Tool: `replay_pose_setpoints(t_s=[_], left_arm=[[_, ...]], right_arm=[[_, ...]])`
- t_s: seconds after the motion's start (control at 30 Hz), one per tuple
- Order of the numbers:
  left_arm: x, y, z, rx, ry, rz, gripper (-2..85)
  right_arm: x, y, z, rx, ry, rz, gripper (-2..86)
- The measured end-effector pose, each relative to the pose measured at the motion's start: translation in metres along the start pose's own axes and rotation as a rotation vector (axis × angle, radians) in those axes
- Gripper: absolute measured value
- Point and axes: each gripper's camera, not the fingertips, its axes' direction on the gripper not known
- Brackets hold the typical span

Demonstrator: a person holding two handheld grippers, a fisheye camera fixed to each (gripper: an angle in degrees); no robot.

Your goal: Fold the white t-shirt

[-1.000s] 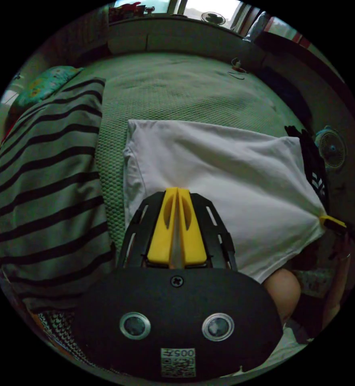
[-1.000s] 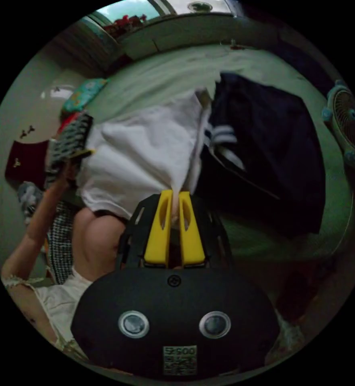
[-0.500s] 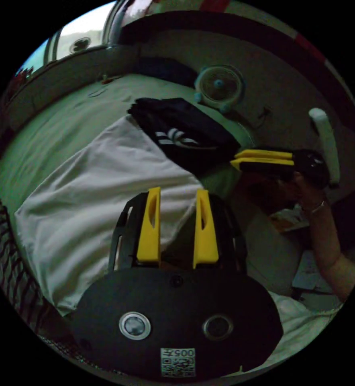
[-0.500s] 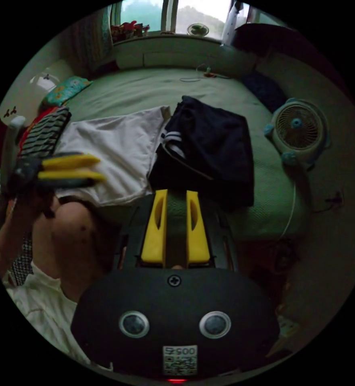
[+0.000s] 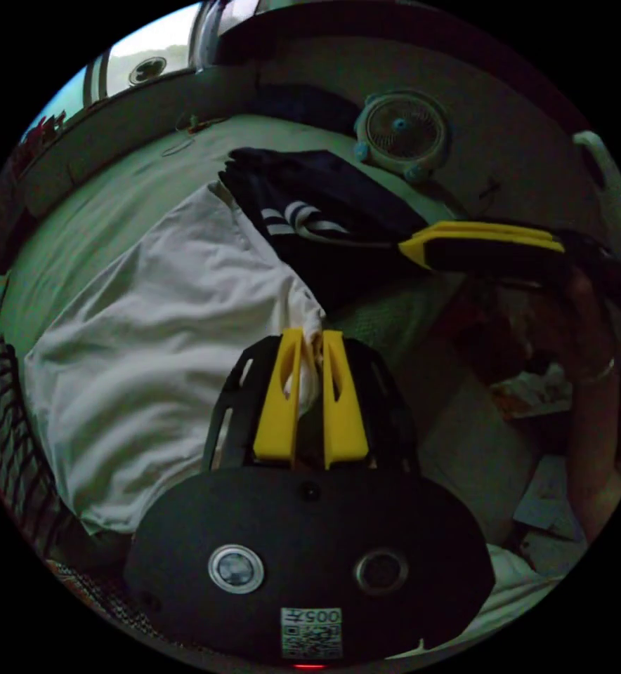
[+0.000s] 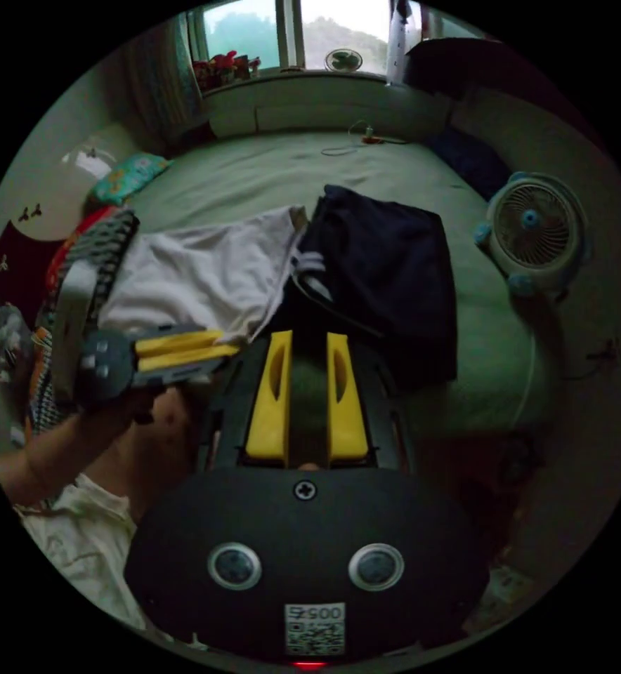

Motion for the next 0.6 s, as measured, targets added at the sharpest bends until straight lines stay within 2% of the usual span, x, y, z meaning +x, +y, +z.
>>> replay_pose_setpoints(t_s=[0.13, 0.27, 0.4, 0.6], left_arm=[[-0.016, 0.031, -0.041, 0.072, 0.031, -0.043, 5.9], [-0.035, 0.061, -0.066, 0.109, 0.057, -0.077, 5.9], [-0.054, 0.086, -0.083, 0.129, 0.097, -0.102, 6.0], [-0.088, 0.123, -0.109, 0.159, 0.168, -0.113, 6.0]], right_arm=[[-0.005, -0.068, 0.022, -0.013, -0.166, -0.025, 13.6], [-0.009, -0.156, 0.078, -0.155, -0.307, 0.002, 16.6], [-0.009, -0.212, 0.15, -0.343, -0.347, 0.107, 17.7], [-0.023, -0.247, 0.205, -0.4, -0.349, 0.19, 15.7]])
